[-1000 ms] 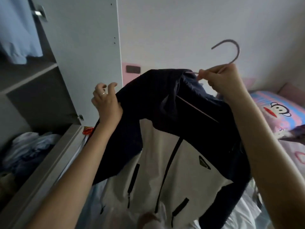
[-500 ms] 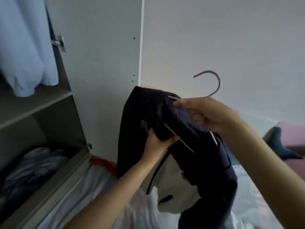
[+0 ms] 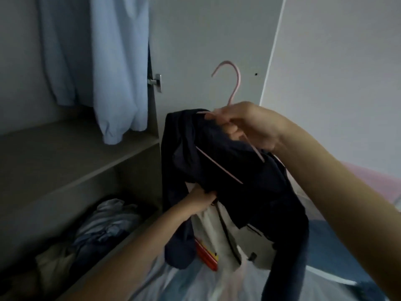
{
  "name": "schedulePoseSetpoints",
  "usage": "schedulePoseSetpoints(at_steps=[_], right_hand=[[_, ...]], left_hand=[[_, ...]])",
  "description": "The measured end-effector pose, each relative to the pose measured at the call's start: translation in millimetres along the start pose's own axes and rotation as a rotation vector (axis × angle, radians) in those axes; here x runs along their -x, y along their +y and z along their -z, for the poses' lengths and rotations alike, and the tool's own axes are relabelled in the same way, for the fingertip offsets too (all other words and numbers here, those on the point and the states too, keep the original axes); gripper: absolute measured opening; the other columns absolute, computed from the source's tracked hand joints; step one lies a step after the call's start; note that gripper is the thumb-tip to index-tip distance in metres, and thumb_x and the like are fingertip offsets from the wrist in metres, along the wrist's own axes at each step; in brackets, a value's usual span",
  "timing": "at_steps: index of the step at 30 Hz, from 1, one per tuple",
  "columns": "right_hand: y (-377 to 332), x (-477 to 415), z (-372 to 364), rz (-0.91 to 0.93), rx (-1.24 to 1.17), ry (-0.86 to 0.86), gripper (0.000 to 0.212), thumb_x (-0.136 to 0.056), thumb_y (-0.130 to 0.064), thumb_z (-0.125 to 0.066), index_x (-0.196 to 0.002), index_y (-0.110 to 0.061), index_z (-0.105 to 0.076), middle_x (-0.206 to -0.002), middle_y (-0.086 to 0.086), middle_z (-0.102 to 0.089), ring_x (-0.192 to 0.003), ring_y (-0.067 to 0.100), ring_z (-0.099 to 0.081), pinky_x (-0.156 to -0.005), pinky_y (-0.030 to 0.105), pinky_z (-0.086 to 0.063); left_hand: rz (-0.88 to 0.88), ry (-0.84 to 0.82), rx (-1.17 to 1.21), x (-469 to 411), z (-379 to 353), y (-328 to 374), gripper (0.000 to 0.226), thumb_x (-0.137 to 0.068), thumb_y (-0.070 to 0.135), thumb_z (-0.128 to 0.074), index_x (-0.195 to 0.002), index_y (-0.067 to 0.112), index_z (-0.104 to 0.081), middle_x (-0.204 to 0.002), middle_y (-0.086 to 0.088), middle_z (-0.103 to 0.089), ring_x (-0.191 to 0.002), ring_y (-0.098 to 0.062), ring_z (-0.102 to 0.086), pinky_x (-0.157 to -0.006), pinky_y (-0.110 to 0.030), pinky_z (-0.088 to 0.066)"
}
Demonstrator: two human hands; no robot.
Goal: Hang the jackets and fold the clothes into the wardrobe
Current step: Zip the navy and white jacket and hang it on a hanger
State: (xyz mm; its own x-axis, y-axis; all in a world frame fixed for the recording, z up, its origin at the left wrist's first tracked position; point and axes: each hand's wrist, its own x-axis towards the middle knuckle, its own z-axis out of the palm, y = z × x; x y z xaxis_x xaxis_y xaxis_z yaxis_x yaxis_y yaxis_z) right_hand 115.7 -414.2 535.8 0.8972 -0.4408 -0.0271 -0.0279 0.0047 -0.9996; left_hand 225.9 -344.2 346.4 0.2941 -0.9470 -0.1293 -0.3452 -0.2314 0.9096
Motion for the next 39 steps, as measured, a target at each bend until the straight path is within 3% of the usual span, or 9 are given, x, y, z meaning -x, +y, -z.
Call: schedulePoseSetpoints(at_steps=[3,7,10,15,19,25,32,36,39], right_hand=[[16,-27,3,0.147,0.389,0.239,0.036,-0.097,-0.012,-0.052,-0.107,0.022,-0.053,-0.055,0.000,-0.034,-0.040,0.006,-0.027,-0.037,0.015,-0.021],[47,-94,17,0.124,0.656,0.512,0.020,-0.091,-0.016,-0.063,-0.097,0.001,-0.072,-0.040,-0.010,-0.041,-0.032,0.004,-0.030,-0.035,0.016,-0.027],[74,-129,28,0.059,0.613,0.607,0.014,-0.088,-0.012,-0.064,-0.091,-0.001,-0.073,-0.049,-0.001,-0.042,-0.033,0.004,-0.030,-0.035,0.015,-0.026],[116,-158,28,-0.132,0.507,0.652,0.017,-0.083,-0.008,-0.067,-0.066,-0.012,-0.067,-0.035,-0.012,-0.039,-0.031,0.004,-0.028,-0.033,0.016,-0.022],[121,-156,8,-0.072,0.517,0.575,0.011,-0.082,-0.005,-0.069,-0.072,-0.008,-0.067,-0.042,-0.002,-0.041,-0.028,0.003,-0.029,-0.032,0.014,-0.023],[85,-140,-12,0.018,0.383,0.476,0.011,-0.088,-0.011,-0.062,-0.082,-0.008,-0.071,-0.039,-0.010,-0.039,-0.033,0.005,-0.025,-0.035,0.015,-0.018],[33,-129,-24,0.287,0.592,0.146,0.013,-0.090,-0.010,-0.063,-0.083,-0.010,-0.073,-0.044,-0.008,-0.044,-0.039,0.006,-0.032,-0.040,0.015,-0.025],[-10,-136,-39,0.412,0.768,0.053,0.011,-0.090,-0.004,-0.061,-0.085,-0.001,-0.071,-0.062,0.003,-0.056,-0.052,0.004,-0.044,-0.053,0.017,-0.035],[-56,-139,-47,0.559,0.781,0.079,0.012,-0.086,0.000,-0.064,-0.080,-0.011,-0.063,-0.066,-0.001,-0.058,-0.053,-0.002,-0.048,-0.056,0.012,-0.038]], left_hand=[[0.035,0.007,0.062,-2,24,-11,0.006,-0.095,0.016,-0.052,-0.099,0.016,-0.056,-0.077,0.000,-0.062,-0.064,-0.011,-0.061,-0.066,-0.030,-0.052],[-0.100,0.143,-0.137,-22,60,-45,0.032,-0.084,0.002,-0.055,-0.056,0.013,-0.043,-0.053,-0.002,-0.050,-0.061,-0.021,-0.056,-0.064,-0.036,-0.045],[-0.170,0.260,-0.184,-24,77,-62,0.039,-0.078,0.002,-0.057,-0.053,0.014,-0.030,-0.047,0.002,-0.037,-0.047,-0.012,-0.043,-0.051,-0.028,-0.031],[-0.170,0.240,-0.491,10,82,-86,0.028,-0.069,0.025,-0.052,-0.059,0.019,-0.026,-0.053,0.000,-0.036,-0.061,-0.030,-0.053,-0.057,-0.032,-0.034],[-0.393,0.324,-0.611,48,57,-99,0.028,-0.061,0.028,-0.052,-0.064,0.021,-0.025,-0.044,0.001,-0.038,-0.036,-0.017,-0.045,-0.040,-0.021,-0.021],[0.052,-0.138,-0.659,16,91,-126,0.047,-0.096,0.051,-0.038,-0.084,0.008,-0.053,-0.076,-0.009,-0.055,-0.074,-0.027,-0.058,-0.064,-0.037,-0.041],[-0.451,0.880,-0.515,12,185,-41,0.066,-0.069,0.028,-0.073,-0.123,0.002,-0.045,-0.126,-0.017,-0.037,-0.114,-0.035,-0.044,-0.098,-0.045,-0.042],[-0.486,0.731,-0.700,18,211,33,0.098,-0.059,0.052,-0.054,-0.144,0.012,-0.025,-0.145,-0.012,-0.027,-0.134,-0.029,-0.028,-0.112,-0.042,-0.022],[-0.348,0.472,-0.359,20,238,86,0.063,-0.059,0.058,-0.049,-0.119,0.038,-0.049,-0.122,0.005,-0.057,-0.117,-0.018,-0.050,-0.105,-0.044,-0.036]])
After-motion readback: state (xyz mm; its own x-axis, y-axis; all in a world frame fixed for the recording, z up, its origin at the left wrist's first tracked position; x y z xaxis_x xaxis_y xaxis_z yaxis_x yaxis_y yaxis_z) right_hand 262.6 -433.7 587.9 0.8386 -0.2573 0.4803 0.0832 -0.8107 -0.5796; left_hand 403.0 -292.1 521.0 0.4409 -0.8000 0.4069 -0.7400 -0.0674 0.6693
